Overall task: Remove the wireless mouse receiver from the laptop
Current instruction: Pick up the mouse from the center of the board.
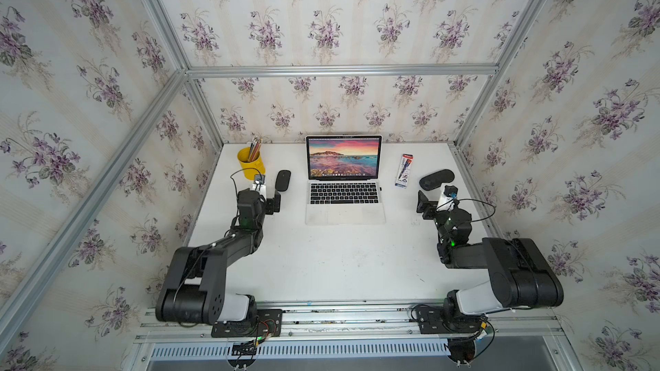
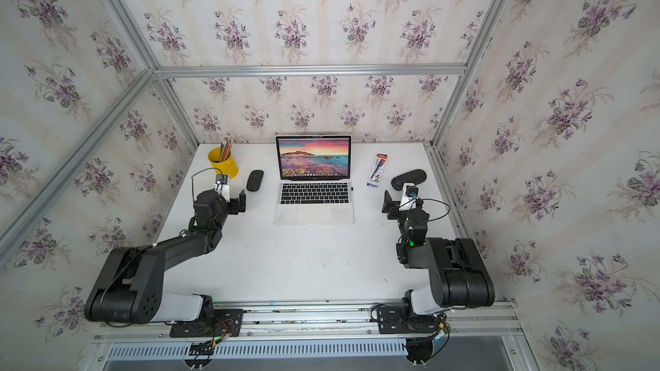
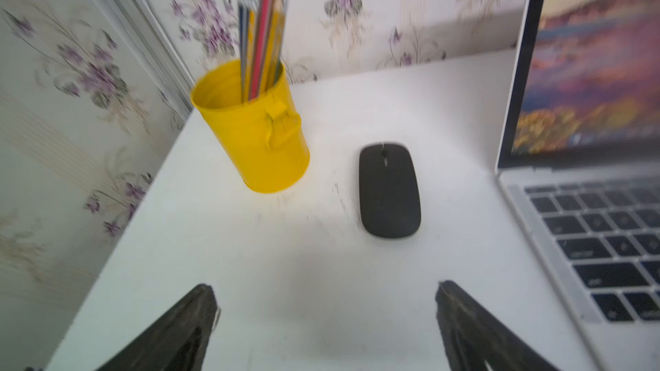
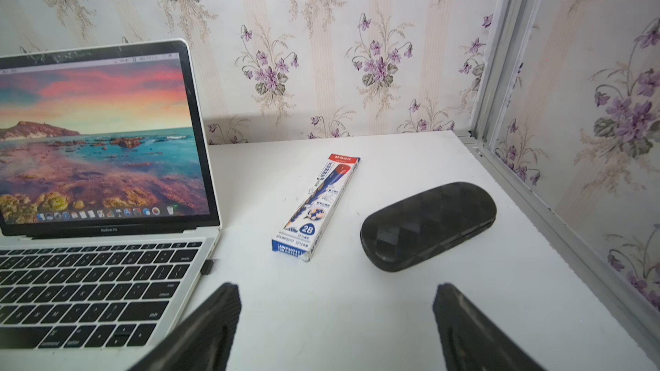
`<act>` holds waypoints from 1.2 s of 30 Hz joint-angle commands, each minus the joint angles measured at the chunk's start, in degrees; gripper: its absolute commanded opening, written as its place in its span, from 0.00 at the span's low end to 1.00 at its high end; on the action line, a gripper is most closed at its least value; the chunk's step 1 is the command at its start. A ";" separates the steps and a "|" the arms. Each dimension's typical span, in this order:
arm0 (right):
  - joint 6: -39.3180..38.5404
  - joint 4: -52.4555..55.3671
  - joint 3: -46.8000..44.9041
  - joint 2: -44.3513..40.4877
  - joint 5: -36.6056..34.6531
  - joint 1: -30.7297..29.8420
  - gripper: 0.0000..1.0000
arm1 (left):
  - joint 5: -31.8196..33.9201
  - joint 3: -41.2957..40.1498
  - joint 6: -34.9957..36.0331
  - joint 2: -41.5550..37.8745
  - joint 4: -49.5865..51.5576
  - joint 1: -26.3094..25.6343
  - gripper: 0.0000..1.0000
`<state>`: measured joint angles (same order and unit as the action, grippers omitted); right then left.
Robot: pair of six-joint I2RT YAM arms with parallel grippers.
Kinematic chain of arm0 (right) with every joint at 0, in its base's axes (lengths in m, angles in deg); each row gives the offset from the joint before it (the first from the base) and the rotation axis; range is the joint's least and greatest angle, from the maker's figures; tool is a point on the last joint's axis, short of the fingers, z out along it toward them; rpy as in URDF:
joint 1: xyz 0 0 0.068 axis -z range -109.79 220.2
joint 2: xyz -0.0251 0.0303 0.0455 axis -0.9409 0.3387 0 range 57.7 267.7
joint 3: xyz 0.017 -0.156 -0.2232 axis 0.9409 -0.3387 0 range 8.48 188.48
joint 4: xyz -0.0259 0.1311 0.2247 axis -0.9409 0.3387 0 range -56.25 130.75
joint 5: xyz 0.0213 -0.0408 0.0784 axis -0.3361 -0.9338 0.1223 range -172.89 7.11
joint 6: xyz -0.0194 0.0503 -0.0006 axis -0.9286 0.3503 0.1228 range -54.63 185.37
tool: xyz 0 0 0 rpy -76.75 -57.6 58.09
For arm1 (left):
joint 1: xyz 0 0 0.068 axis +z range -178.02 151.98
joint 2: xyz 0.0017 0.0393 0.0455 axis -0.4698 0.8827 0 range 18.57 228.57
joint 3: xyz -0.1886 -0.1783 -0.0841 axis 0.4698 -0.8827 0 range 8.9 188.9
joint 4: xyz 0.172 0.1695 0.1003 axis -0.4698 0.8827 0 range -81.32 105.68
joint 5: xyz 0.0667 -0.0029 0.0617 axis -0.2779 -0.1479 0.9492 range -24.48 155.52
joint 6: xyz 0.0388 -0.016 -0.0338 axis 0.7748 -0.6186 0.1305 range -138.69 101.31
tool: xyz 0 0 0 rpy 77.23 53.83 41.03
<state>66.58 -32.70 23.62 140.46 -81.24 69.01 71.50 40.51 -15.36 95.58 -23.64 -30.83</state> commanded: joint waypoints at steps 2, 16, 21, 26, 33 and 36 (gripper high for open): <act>-1.93 24.07 9.50 -2.69 -6.76 -2.89 0.91 | 5.59 13.45 -4.17 -3.33 29.74 0.00 0.99; -0.16 57.76 30.31 2.79 -6.13 -5.40 1.00 | -10.69 47.20 -11.29 22.61 69.58 -0.65 0.99; 0.46 57.25 30.25 3.67 -5.42 -5.40 1.00 | -9.79 49.20 -11.60 26.81 69.83 -2.37 0.99; 0.90 57.18 30.62 5.51 -4.51 -5.40 1.00 | -6.07 56.08 -11.04 35.28 70.89 -3.34 0.99; -0.04 58.17 31.37 6.35 -4.89 -5.40 1.00 | -5.19 71.34 -9.26 48.47 77.27 -3.00 0.99; -0.50 58.61 31.71 6.92 -5.17 -5.40 1.00 | -5.94 75.98 -8.63 52.32 78.79 -2.91 0.99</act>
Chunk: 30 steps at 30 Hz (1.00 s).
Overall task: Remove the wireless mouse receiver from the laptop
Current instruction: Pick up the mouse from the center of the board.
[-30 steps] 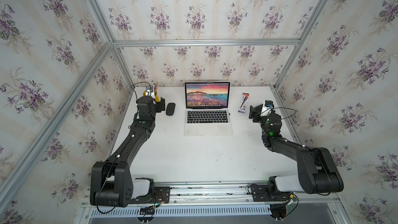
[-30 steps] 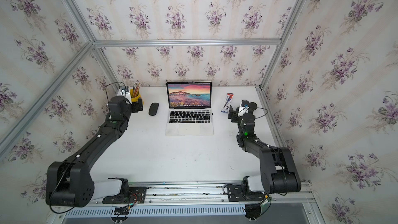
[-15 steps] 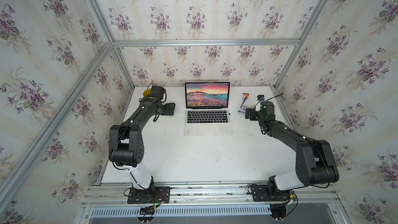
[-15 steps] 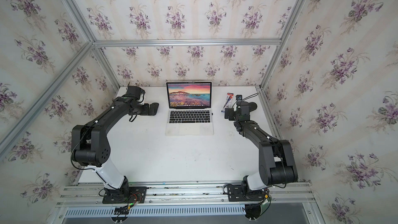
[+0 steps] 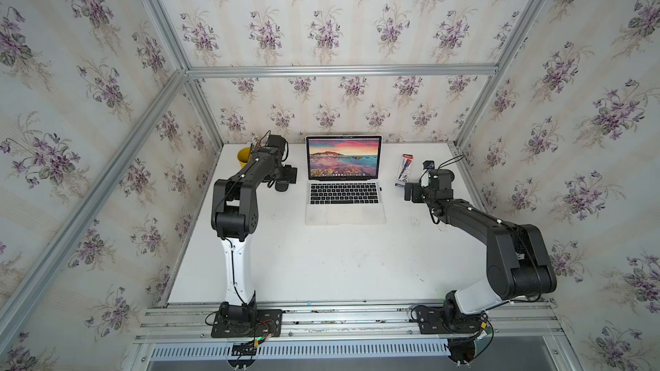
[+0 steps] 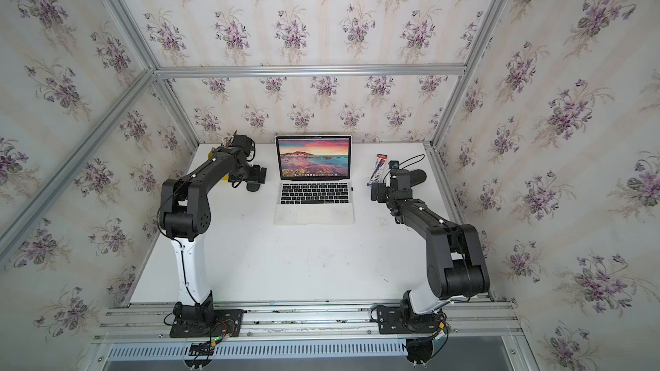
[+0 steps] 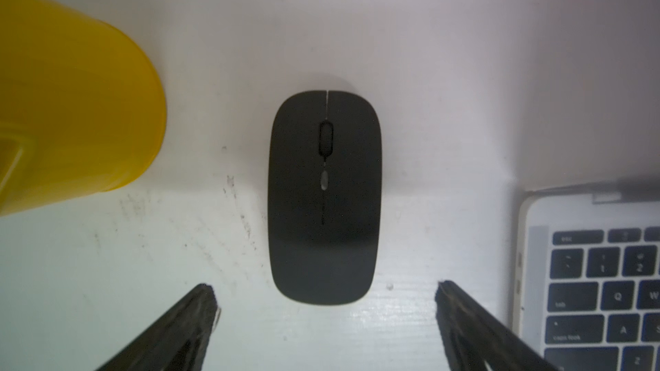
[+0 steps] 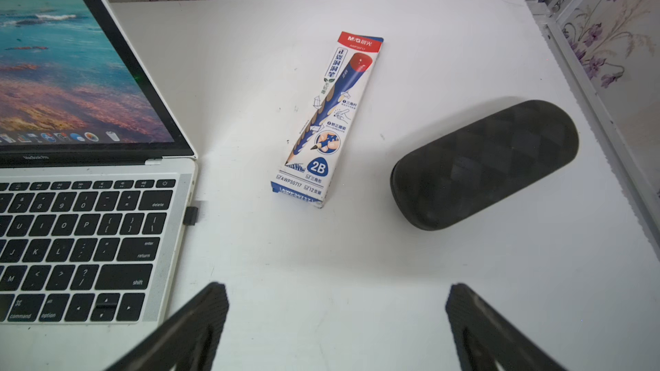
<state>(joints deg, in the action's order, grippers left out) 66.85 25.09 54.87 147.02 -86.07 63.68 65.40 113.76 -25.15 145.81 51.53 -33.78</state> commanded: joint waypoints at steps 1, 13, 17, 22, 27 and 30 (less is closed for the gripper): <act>-0.85 1.05 0.63 0.63 -0.52 -0.05 1.00 | -0.20 4.13 1.22 3.39 4.42 0.06 0.99; -1.04 0.89 1.95 3.67 0.00 -0.07 1.00 | 0.12 9.97 1.80 9.06 8.01 0.84 0.99; -0.95 0.74 1.95 4.36 0.10 -0.07 1.00 | -0.14 10.71 1.64 10.42 8.34 0.84 0.94; -1.04 0.84 1.96 4.63 -0.16 -0.07 1.00 | 0.04 11.47 1.70 11.07 9.03 0.83 0.86; -1.04 1.05 1.89 4.46 -0.37 0.00 1.00 | -0.85 11.17 1.36 10.89 9.21 0.83 0.75; -1.04 1.03 1.77 4.29 -0.34 0.00 1.00 | -0.76 10.42 1.33 10.52 8.91 0.84 0.70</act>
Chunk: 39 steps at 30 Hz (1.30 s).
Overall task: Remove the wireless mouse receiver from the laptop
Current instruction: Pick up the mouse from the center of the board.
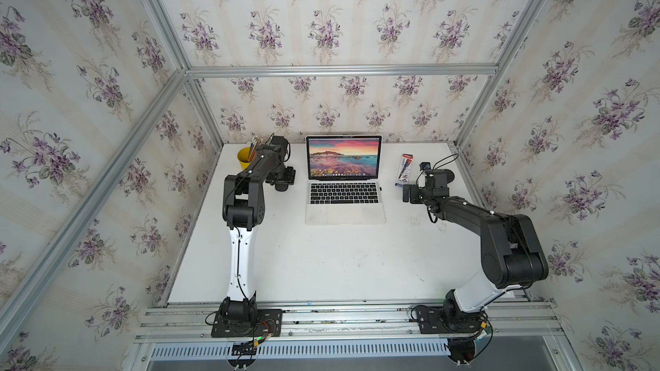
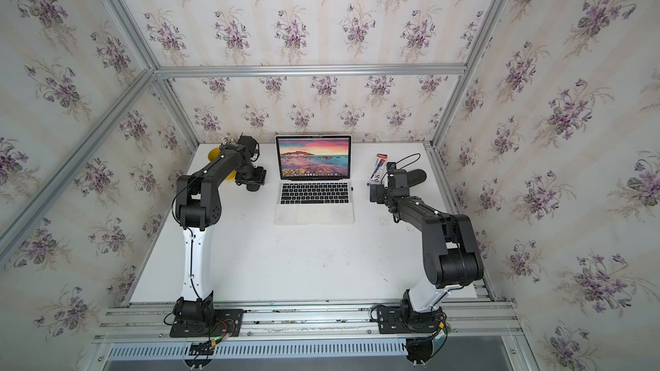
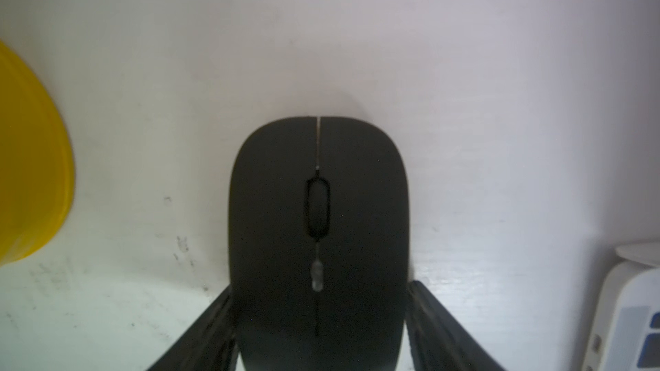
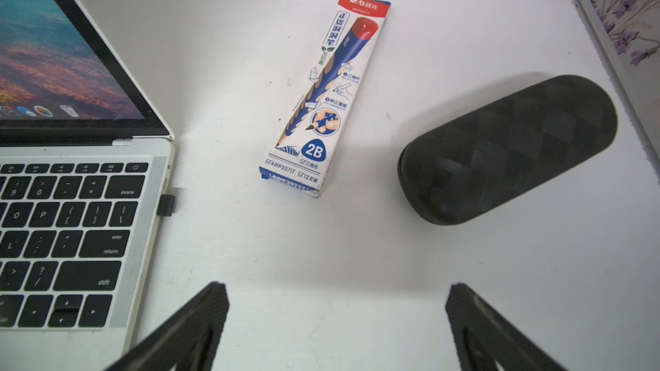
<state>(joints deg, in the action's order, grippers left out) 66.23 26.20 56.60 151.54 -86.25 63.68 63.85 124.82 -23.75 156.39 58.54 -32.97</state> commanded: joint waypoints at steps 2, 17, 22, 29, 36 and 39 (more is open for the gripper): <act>-0.42 -0.09 -0.11 -0.33 -0.08 -0.06 1.00 | 1.02 -1.75 -0.12 -0.97 0.93 0.04 0.67; -0.51 -1.18 -1.88 -3.55 0.47 -0.06 0.98 | 2.82 -10.82 -0.87 -7.92 -7.07 0.04 0.57; -0.40 -0.85 -2.51 -6.07 1.73 0.01 0.97 | 1.70 -14.44 -1.18 -11.86 -8.44 0.04 0.56; -5.58 1.10 -4.00 -17.56 4.71 -6.83 0.96 | -7.52 -27.80 -0.98 -31.62 -10.15 -1.16 0.57; -18.29 4.74 -3.31 -25.18 2.00 -28.70 0.97 | -28.92 -38.88 -2.28 -46.98 -11.71 -6.76 0.60; -26.19 1.73 -5.94 -27.69 4.03 -31.87 0.96 | -37.29 -40.38 -3.06 -46.99 -12.43 -10.89 0.61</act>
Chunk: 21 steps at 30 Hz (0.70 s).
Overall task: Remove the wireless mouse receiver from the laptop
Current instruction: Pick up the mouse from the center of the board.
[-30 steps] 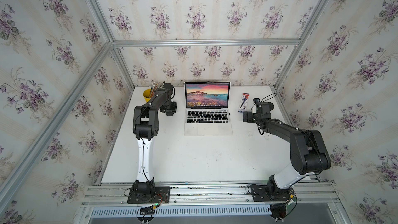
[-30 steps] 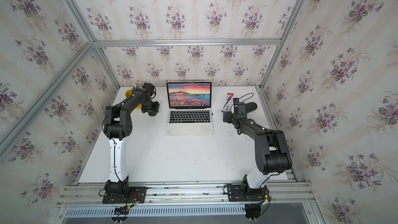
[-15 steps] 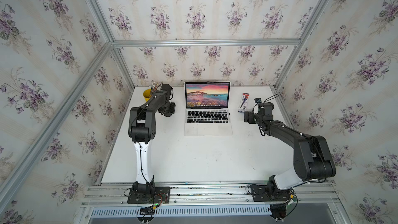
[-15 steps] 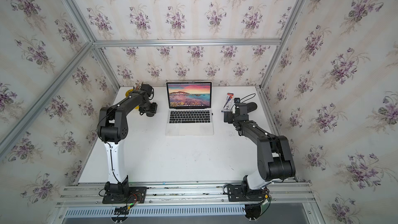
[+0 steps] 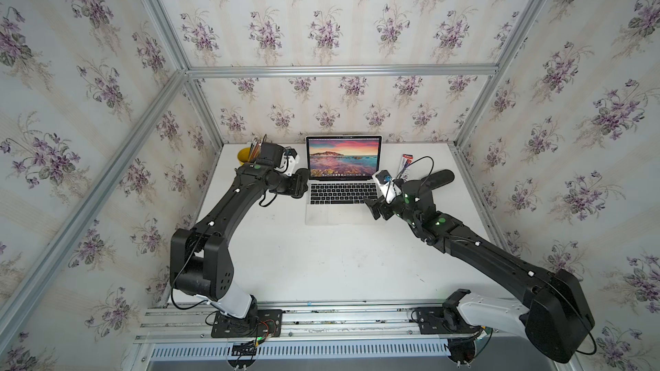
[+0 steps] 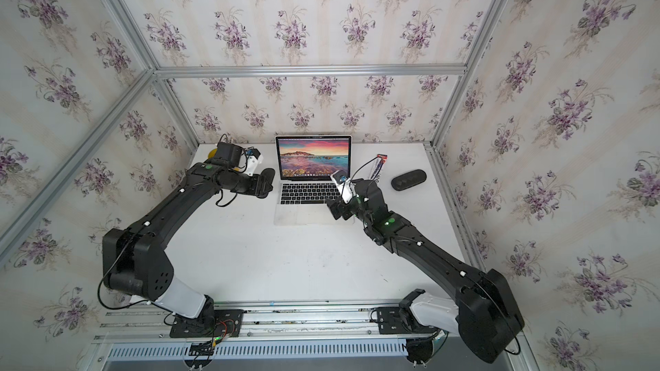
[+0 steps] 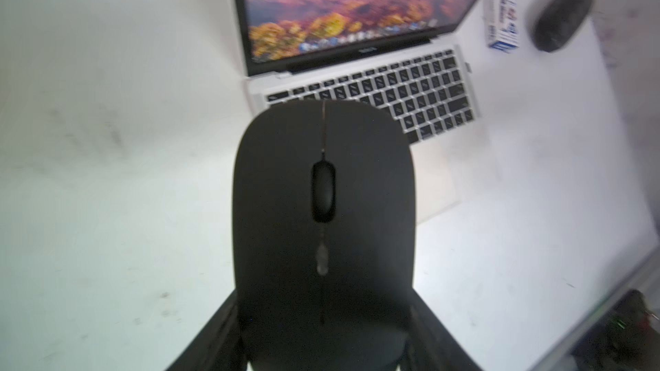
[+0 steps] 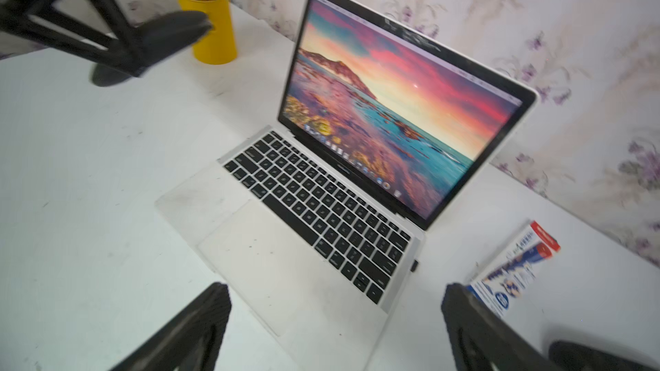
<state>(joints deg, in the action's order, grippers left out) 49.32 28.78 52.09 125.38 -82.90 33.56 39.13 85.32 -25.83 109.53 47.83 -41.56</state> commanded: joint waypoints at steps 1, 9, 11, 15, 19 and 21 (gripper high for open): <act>-12.95 -2.95 -2.91 -2.69 1.53 -2.01 0.96 | -15.44 -1.67 -1.50 0.26 -2.50 -3.64 0.61; -35.38 -3.83 -4.79 -7.43 13.95 -2.12 0.95 | -26.90 -6.69 -7.11 0.36 -7.70 -12.63 0.63; -36.24 -0.60 -3.57 -7.18 15.92 -2.57 0.94 | -26.73 -6.57 -7.21 0.52 -5.77 -13.94 0.64; -37.28 0.54 -4.35 -6.70 17.23 -4.21 0.93 | -27.29 -5.24 -6.68 1.01 -1.04 -15.31 0.64; -37.69 3.32 -3.40 -4.78 17.19 -5.15 0.92 | -28.63 -2.00 -5.72 1.75 3.80 -16.51 0.65; -38.08 2.98 -3.59 -4.53 16.39 -5.38 0.92 | -28.92 -0.20 -4.81 2.40 6.35 -16.96 0.65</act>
<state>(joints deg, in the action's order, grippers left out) 12.69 30.42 48.25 120.51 -66.88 28.51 12.62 83.24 -32.45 111.36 49.58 -58.13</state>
